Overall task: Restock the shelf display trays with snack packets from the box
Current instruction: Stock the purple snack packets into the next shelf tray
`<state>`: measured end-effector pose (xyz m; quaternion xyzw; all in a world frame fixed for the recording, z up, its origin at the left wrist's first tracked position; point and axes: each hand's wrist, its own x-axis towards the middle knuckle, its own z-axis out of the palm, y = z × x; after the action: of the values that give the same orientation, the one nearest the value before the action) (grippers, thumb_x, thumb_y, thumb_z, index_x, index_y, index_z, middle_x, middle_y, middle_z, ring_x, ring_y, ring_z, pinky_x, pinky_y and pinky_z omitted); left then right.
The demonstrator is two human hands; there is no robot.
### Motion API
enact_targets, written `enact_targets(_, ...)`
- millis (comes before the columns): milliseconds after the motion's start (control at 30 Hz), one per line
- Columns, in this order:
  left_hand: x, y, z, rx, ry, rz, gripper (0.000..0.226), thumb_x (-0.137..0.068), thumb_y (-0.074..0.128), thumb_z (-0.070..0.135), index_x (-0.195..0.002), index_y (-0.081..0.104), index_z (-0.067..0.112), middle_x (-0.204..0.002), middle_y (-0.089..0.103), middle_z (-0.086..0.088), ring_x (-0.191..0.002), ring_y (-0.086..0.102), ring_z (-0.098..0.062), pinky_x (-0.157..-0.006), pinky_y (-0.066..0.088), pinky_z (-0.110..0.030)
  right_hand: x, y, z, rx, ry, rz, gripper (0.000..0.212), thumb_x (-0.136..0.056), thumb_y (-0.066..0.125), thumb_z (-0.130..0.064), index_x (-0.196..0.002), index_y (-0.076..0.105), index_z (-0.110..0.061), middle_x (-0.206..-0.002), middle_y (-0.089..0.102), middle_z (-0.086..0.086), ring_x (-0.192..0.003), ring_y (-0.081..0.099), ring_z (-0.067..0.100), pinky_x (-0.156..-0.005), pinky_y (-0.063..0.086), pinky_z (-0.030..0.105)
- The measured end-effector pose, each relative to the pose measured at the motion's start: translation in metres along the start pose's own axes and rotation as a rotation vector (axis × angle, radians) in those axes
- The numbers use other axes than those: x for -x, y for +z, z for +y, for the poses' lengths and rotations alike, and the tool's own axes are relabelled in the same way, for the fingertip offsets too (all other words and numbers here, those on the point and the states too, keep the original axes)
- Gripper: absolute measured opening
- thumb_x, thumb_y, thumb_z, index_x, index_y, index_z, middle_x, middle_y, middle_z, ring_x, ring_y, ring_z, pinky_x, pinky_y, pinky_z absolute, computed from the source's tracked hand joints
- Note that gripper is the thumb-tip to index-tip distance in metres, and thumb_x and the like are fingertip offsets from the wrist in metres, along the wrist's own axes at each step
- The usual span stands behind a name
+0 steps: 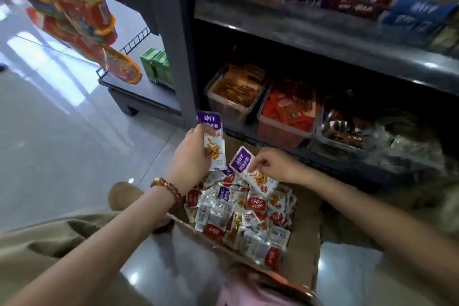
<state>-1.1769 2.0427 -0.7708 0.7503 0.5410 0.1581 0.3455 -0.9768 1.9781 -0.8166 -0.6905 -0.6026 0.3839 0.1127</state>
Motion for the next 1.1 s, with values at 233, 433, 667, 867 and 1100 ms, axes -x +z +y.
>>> enact_targets(233, -0.024, 0.004, 0.061, 0.144, 0.140, 0.153, 0.034, -0.091, 0.045, -0.004, -0.112, 0.046, 0.023, -0.117, 0.053, -0.007, -0.074, 0.061, -0.021, -0.061, 0.052, -0.036, 0.048, -0.083, -0.036, -0.089, -0.113, 0.254, 0.038, -0.088, 0.051, 0.007, -0.089, 0.055, -0.031, -0.095, 0.055, -0.008, -0.091, 0.058, 0.020, -0.078, 0.049, 0.036)
enact_targets(433, -0.038, -0.004, 0.098, 0.392, 0.284, 0.391, 0.030, -0.094, 0.045, -0.002, -0.106, 0.045, 0.025, -0.121, 0.052, -0.008, -0.103, 0.053, -0.013, -0.085, 0.048, -0.028, 0.060, -0.115, -0.045, -0.418, -0.149, 0.546, 0.038, -0.090, 0.049, 0.008, -0.078, 0.050, -0.028, -0.093, 0.060, -0.010, -0.094, 0.064, 0.020, -0.081, 0.052, 0.036)
enact_targets(667, -0.022, 0.000, 0.138, 0.736, 0.328, 0.262, 0.013, -0.103, 0.038, 0.025, -0.102, 0.048, 0.017, -0.100, 0.060, 0.001, -0.085, 0.062, -0.003, -0.069, 0.049, -0.025, 0.074, -0.133, -0.071, -0.704, -0.374, 0.635, 0.027, -0.091, 0.053, 0.006, -0.091, 0.056, -0.021, -0.100, 0.062, -0.007, -0.083, 0.066, 0.004, -0.069, 0.056, 0.023)
enact_targets(867, -0.018, 0.007, 0.149, 0.720, 0.455, 0.222, 0.018, -0.097, 0.051, 0.015, -0.104, 0.039, 0.026, -0.103, 0.057, 0.008, -0.089, 0.061, -0.001, -0.075, 0.052, -0.021, 0.070, -0.136, -0.076, -0.682, -0.379, 0.664, 0.032, -0.088, 0.056, 0.005, -0.097, 0.066, -0.023, -0.102, 0.067, -0.009, -0.086, 0.062, -0.002, -0.070, 0.048, 0.012)
enact_targets(1100, -0.024, -0.004, 0.152, 0.506, 0.682, 0.135, 0.054, -0.098, 0.043, 0.034, -0.143, 0.014, 0.023, -0.128, 0.050, 0.021, -0.106, 0.061, -0.007, -0.085, 0.054, -0.029, 0.070, -0.132, -0.083, -0.626, -0.445, 0.886, 0.036, -0.087, 0.063, -0.005, -0.103, 0.044, -0.032, -0.113, 0.049, 0.000, -0.091, 0.057, 0.005, -0.073, 0.048, 0.017)
